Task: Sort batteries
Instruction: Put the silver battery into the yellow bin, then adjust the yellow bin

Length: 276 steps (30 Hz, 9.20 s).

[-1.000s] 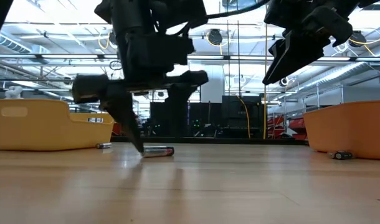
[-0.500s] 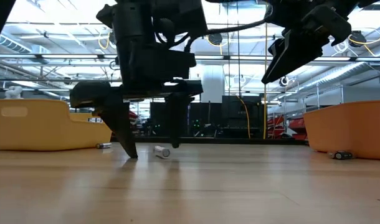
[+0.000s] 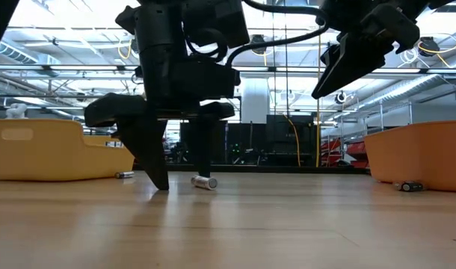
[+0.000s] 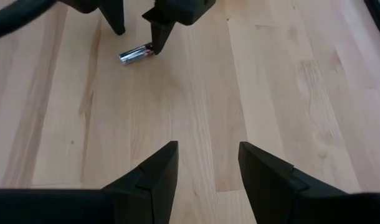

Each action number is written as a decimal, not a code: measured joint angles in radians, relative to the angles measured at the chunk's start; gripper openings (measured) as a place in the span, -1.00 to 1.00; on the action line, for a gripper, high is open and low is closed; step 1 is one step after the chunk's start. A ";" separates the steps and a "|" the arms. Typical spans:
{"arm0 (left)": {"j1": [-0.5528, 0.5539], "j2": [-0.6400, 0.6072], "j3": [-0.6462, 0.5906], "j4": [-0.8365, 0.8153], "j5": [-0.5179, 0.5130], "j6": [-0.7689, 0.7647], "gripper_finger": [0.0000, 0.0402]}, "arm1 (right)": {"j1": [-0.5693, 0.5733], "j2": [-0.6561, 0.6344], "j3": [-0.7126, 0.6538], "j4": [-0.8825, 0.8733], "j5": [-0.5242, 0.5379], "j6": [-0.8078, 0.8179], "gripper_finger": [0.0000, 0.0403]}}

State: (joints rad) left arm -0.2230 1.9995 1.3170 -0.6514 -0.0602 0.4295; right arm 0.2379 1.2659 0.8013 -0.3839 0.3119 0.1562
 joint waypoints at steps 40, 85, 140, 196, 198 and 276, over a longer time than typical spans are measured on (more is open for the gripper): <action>0.013 -0.046 0.131 -0.334 -0.122 -0.126 -0.84 | 0.000 0.000 0.000 0.013 0.000 -0.022 -0.21; 0.186 -0.304 -0.254 -0.225 -0.157 -0.337 0.15 | 0.000 0.000 0.000 0.013 -0.003 -0.012 -0.21; 0.272 -0.204 -0.137 -0.171 -0.181 -0.251 -0.88 | 0.000 0.000 0.000 0.013 -0.003 -0.014 -0.21; 0.283 -0.207 -0.343 -0.176 -0.236 0.200 -0.75 | 0.000 0.000 0.000 0.029 -0.003 -0.041 -0.21; 0.284 -0.206 -0.343 -0.184 -0.229 0.201 -0.73 | 0.000 0.000 0.000 0.029 -0.003 -0.040 -0.21; 0.361 -0.516 -0.526 -0.008 -0.082 -0.073 -0.15 | 0.013 0.000 0.000 0.019 0.001 -0.026 -0.21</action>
State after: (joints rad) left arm 0.1383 1.4834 0.7910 -0.6592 -0.1420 0.3569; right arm 0.2508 1.2663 0.8013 -0.3649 0.3126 0.1303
